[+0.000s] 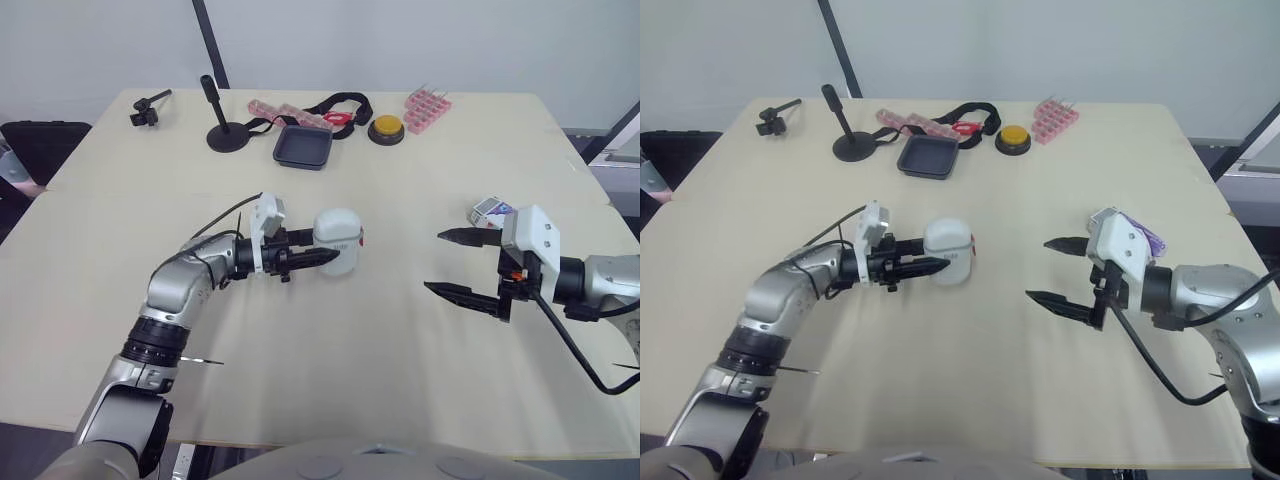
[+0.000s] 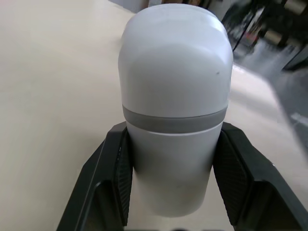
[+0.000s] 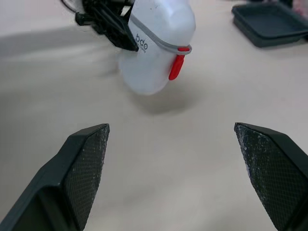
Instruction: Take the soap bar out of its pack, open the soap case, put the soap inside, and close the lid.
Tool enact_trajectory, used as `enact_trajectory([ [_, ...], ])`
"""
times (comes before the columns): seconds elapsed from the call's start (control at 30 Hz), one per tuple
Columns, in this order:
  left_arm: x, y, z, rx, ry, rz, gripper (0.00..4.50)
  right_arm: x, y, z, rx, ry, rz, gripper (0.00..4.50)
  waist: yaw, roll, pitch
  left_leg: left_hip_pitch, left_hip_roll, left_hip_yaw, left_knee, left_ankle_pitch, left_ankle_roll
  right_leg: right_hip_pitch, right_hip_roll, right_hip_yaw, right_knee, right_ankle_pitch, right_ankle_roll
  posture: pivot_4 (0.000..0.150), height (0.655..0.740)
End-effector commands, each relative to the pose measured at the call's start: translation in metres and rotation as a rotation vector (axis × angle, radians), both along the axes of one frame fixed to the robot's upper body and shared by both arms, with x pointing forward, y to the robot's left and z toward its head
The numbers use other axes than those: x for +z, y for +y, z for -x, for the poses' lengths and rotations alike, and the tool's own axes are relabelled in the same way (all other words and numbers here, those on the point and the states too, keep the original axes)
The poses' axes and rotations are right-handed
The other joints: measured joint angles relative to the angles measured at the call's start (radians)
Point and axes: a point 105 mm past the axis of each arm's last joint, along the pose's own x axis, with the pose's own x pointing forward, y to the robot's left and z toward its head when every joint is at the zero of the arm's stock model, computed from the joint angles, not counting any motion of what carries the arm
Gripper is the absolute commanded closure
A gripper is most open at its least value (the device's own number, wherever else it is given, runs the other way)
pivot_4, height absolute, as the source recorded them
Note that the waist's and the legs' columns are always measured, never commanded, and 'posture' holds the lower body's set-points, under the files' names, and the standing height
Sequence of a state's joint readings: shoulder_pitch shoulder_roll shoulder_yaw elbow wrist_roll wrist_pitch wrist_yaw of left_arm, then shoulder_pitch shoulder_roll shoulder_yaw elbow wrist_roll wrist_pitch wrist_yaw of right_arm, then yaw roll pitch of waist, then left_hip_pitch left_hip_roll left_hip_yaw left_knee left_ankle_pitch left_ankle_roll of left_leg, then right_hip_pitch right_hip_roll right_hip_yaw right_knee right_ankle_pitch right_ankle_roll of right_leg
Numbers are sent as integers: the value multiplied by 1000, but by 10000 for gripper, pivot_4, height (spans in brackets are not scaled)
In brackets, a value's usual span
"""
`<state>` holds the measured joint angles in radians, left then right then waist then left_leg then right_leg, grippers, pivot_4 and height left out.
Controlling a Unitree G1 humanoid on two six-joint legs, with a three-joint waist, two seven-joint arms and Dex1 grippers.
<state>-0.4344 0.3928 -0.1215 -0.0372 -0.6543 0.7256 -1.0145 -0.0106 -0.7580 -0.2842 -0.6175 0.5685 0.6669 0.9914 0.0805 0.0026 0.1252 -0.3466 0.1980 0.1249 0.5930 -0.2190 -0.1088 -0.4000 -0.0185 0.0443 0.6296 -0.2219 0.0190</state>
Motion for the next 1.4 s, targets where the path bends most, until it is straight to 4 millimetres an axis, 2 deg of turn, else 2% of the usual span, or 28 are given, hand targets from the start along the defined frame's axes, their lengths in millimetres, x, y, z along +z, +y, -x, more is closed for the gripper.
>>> enact_trajectory([
  [0.03,7,-3,10,-55,183,18,26569,-3,-8,8,0,-70,19,122,2,0,0,0,0,0,0,0,0,0,0,-1,-1,0,0,1500,7400],
  [0.2,-9,-14,6,-52,406,-27,26569,-18,-17,-7,-92,-64,23,122,-7,0,0,-2,0,-1,-1,0,1,0,1,-1,-4,3,4,1500,7400],
  [0.33,-11,-25,-3,-40,580,-9,26569,-18,-10,-13,-102,-78,-5,122,-4,0,0,-2,0,-2,-1,0,1,1,2,-1,-4,3,5,1500,7400],
  [0.47,-29,-28,-2,-19,700,-112,26569,-19,-5,-15,-98,-79,-16,122,-3,0,0,-3,0,-3,-1,0,1,2,2,-1,-6,3,5,1500,7400],
  [0.53,-31,-27,-4,-5,743,-120,16249,-19,-5,-18,-107,-87,-17,0,-3,0,0,-3,0,-3,-1,0,1,3,2,-2,-7,3,5,1500,7400],
  [0.67,-30,-24,-6,27,755,-148,2313,-17,-3,-22,-113,-103,-25,0,-2,0,0,-3,0,-4,-1,0,1,5,2,-3,-10,3,5,1500,7400],
  [0.7,-30,-23,-7,36,759,-155,238,-16,-3,-23,-115,-105,-25,0,-2,0,0,-3,0,-5,-1,0,1,5,2,-3,-10,3,5,1500,7400],
  [0.77,-23,-15,-7,49,755,-183,238,-17,0,-25,-111,-113,-14,0,-2,0,0,-2,0,-5,-1,0,1,7,2,-4,-10,3,5,1500,7400],
  [0.93,-1,8,1,47,616,-254,238,-19,0,-30,-110,-129,20,0,-8,0,1,0,1,-5,-3,0,0,7,3,-4,-11,3,5,1500,7400],
  [1.03,15,29,13,64,390,-358,238,-15,1,-34,-124,-153,10,0,-8,0,2,-2,1,-5,-3,-1,0,7,3,-5,-13,3,6,1500,7400],
  [1.1,13,39,14,78,29,-410,238,-21,2,-38,-149,-155,14,0,-16,0,1,-2,1,-5,-5,-1,-1,7,3,-5,-14,3,6,1500,7400],
  [1.17,7,43,20,33,-236,-440,238,-28,1,-41,-172,-149,21,0,-12,2,1,2,1,-5,-11,-1,-1,11,3,-5,-21,3,6,1500,7400],
  [1.27,-18,58,12,111,-400,-504,238,-43,2,-38,-198,-122,34,0,1,2,0,2,1,-6,-13,-1,-1,12,1,-10,-24,3,6,1500,7400],
  [1.4,-33,68,15,194,-453,-453,238,-65,3,-28,-210,-77,62,0,-4,1,0,1,1,-6,-12,-1,-1,12,1,-11,-23,3,6,1500,7400],
])
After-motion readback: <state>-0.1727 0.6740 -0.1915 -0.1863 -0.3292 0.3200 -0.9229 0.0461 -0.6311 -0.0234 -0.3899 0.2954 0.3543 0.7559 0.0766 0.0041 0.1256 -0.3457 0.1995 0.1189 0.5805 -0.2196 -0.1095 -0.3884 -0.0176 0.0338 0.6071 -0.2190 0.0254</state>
